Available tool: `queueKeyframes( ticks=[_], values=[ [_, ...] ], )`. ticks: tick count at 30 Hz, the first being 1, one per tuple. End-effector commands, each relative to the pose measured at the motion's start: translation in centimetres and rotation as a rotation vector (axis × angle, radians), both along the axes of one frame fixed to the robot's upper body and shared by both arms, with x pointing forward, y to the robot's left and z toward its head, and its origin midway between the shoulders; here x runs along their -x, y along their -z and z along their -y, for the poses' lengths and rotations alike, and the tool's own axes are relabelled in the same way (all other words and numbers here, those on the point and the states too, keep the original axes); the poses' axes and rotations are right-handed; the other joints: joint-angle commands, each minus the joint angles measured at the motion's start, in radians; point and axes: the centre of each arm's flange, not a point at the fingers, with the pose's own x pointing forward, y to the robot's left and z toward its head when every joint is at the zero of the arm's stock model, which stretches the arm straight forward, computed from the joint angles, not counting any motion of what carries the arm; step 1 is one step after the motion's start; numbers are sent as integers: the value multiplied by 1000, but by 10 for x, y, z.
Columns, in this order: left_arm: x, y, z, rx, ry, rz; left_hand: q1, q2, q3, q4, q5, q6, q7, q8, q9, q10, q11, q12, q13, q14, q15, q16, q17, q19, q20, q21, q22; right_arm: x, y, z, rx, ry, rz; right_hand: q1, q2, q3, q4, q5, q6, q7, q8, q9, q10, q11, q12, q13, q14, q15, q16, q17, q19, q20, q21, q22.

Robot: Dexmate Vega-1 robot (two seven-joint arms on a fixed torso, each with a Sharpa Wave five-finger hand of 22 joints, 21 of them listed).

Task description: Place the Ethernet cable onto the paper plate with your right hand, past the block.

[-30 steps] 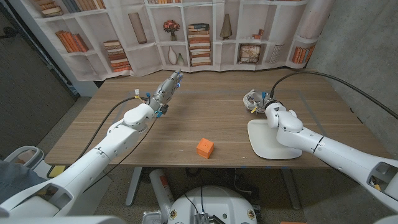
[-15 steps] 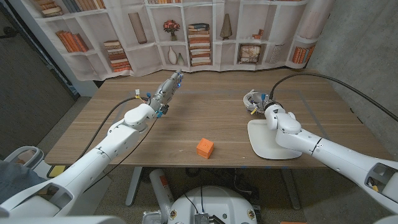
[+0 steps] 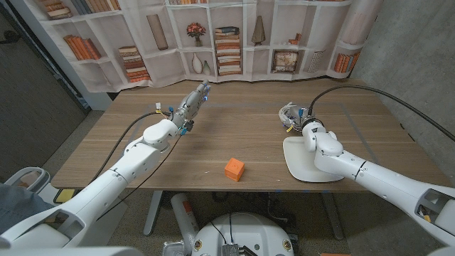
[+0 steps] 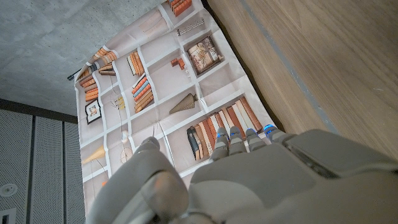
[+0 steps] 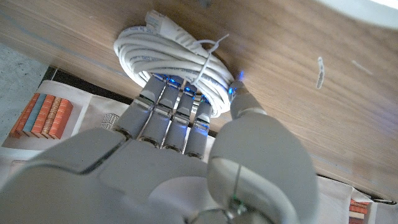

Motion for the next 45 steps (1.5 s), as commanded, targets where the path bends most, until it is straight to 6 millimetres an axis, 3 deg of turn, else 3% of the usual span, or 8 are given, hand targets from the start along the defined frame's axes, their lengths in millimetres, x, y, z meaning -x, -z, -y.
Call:
queueKeyframes(
  ticks=[1, 7, 8, 16, 45],
  values=[
    [-1, 2, 3, 5, 3, -4, 1, 8, -3, 3, 6, 8, 2, 6, 1, -2, -3, 6, 2, 4, -4, 3, 4, -86, 8, -7, 3, 1, 2, 1, 9, 4, 30, 60, 22, 1, -13, -3, 39, -22, 8, 8, 30, -7, 13, 8, 30, -148, 25, 24, 22, -142, 20, 10],
    [-1, 2, 3, 0, 0, -4, 1, 8, -4, 3, 6, 9, 1, 6, 1, 0, -5, 7, 2, 4, -4, 3, 4, -86, 8, -7, 3, 1, 2, 1, 10, 3, 47, 168, 44, -3, -18, -12, 90, -44, 28, 31, 90, -32, 37, 23, 87, -155, 62, 64, 55, -143, 70, 37],
    [-1, 2, 3, 0, 0, -4, 1, 9, -4, 3, 6, 9, 2, 6, 1, -1, -3, 6, 2, 4, -4, 3, 4, -86, 8, -7, 3, 1, 2, 1, 10, 3, 47, 187, 46, -9, -14, -15, 95, -48, 31, 37, 126, -34, 51, 28, 97, -154, 67, 72, 59, -143, 84, 46],
    [-2, -1, 3, -2, -4, -2, 2, 10, -5, 3, 6, 8, -1, 5, 1, 0, -3, 7, 2, 4, -5, 3, 4, -86, 9, -7, 3, 2, 1, 0, 6, 1, 69, 256, 54, -30, -12, -21, 149, -60, 65, 67, 188, -56, 76, 48, 157, -156, 95, 106, 74, -143, 144, 80],
    [-4, -5, 4, -4, 10, 4, 5, 14, -11, 2, 6, 8, 1, 5, 1, -1, -2, 6, 2, 3, -4, 3, 4, -86, 8, -8, 3, 17, -23, -1, 27, -29, 127, 292, 58, -50, -2, -23, 148, -61, 68, 76, 188, -61, 73, 67, 154, -155, 84, 122, 52, -142, 190, 111]
  ],
)
